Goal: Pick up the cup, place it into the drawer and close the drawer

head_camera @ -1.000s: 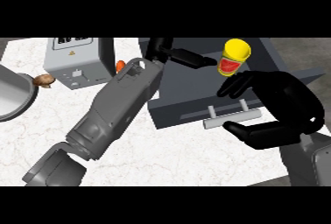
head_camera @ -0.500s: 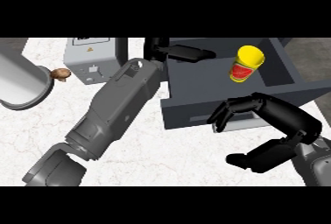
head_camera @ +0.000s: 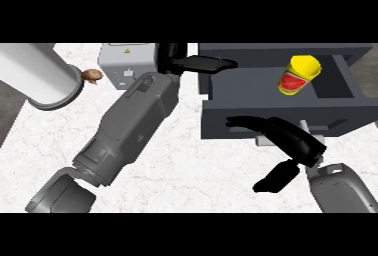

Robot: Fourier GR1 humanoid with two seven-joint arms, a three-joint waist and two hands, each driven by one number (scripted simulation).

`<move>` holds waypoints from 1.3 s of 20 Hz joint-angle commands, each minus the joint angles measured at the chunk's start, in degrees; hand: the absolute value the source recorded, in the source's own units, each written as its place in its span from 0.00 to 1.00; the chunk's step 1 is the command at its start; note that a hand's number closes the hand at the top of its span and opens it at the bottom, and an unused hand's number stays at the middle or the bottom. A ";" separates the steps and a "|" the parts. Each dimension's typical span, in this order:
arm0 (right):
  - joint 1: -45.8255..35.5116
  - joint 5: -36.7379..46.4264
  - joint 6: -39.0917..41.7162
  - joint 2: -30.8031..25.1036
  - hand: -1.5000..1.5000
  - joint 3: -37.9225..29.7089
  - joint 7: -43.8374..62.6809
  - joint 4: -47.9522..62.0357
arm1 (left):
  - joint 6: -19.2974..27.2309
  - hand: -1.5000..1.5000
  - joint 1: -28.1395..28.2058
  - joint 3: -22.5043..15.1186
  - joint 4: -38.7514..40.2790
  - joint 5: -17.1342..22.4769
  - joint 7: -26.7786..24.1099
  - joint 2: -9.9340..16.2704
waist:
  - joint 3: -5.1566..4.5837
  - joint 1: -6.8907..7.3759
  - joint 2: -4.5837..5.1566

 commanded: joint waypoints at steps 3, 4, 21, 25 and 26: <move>-4.99 10.89 -4.97 2.67 0.00 4.90 -8.64 21.03 | -1.38 0.00 3.37 0.95 -3.22 0.39 -1.36 0.43 | 0.04 3.48 -0.14; -5.31 11.92 -6.42 3.08 0.00 4.69 -9.73 24.12 | -3.02 0.00 6.61 0.75 -4.20 0.32 -2.43 1.22 | 0.03 3.71 -0.27; -31.97 8.18 -18.45 -0.43 1.00 -14.53 -26.30 61.40 | -10.53 0.00 17.44 -0.61 -16.75 1.15 2.07 8.43 | 0.33 10.94 0.90; -35.37 7.14 -18.64 -1.51 1.00 -16.50 -24.24 63.61 | -11.88 0.00 18.82 -1.39 -17.06 0.59 2.71 9.54 | 0.28 11.28 1.49; -35.82 6.28 -17.70 -3.10 1.00 -17.43 -24.43 63.25 | -12.69 0.00 18.97 -0.88 -17.42 1.16 3.42 10.65 | 0.26 11.61 1.40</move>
